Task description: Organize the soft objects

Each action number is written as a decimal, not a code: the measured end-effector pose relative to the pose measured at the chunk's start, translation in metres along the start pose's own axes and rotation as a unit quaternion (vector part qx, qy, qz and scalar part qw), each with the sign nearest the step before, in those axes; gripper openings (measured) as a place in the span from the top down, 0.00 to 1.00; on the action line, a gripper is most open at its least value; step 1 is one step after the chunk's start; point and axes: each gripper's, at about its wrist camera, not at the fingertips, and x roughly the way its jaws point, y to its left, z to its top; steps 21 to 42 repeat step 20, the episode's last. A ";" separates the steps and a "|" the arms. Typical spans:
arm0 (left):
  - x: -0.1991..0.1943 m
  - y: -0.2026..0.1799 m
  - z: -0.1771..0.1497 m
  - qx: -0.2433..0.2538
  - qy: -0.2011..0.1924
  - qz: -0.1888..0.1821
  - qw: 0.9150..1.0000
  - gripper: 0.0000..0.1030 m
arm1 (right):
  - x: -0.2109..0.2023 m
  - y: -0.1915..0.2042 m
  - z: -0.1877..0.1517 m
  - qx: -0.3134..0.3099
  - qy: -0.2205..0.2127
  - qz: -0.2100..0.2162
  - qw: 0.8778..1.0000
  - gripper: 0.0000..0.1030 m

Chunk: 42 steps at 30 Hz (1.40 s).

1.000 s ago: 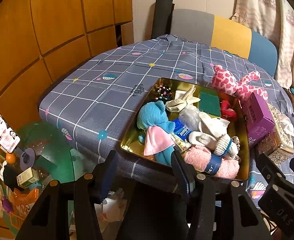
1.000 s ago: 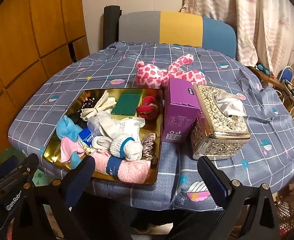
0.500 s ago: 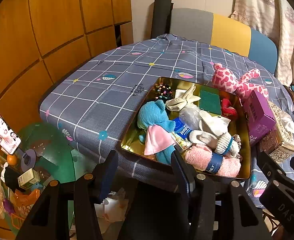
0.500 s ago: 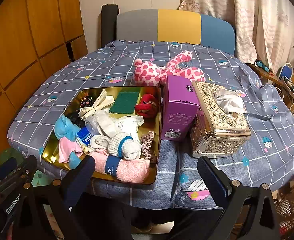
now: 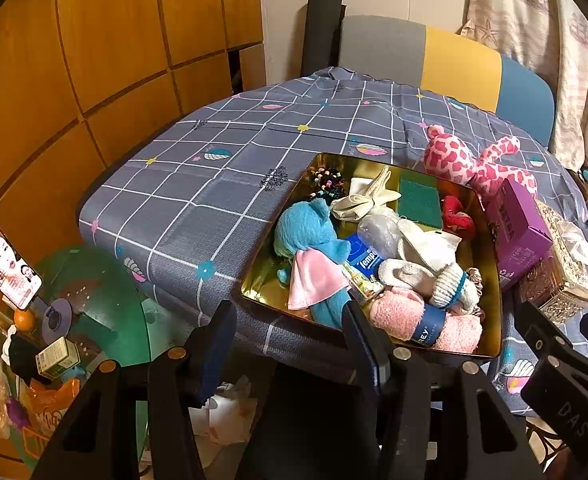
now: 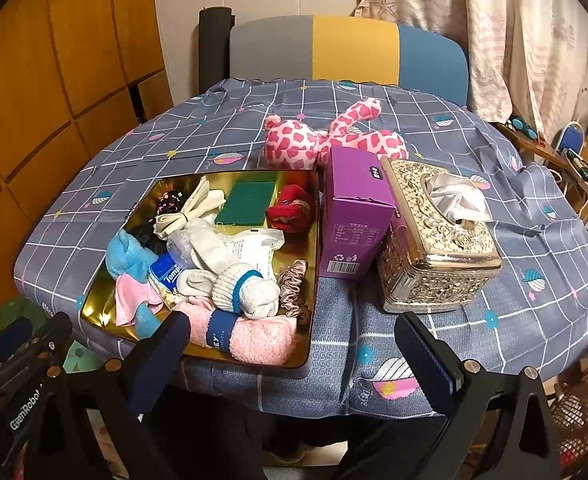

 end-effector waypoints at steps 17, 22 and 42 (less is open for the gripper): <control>0.004 -0.001 -0.001 0.000 0.005 -0.002 1.000 0.46 | 0.002 -0.004 0.000 0.005 0.001 -0.001 1.000 0.00; 0.005 -0.001 -0.001 0.001 0.003 0.004 1.000 0.46 | 0.003 -0.007 0.001 0.010 0.003 0.001 1.000 0.00; 0.005 -0.001 -0.001 0.001 0.003 0.004 1.000 0.46 | 0.003 -0.007 0.001 0.010 0.003 0.001 1.000 0.00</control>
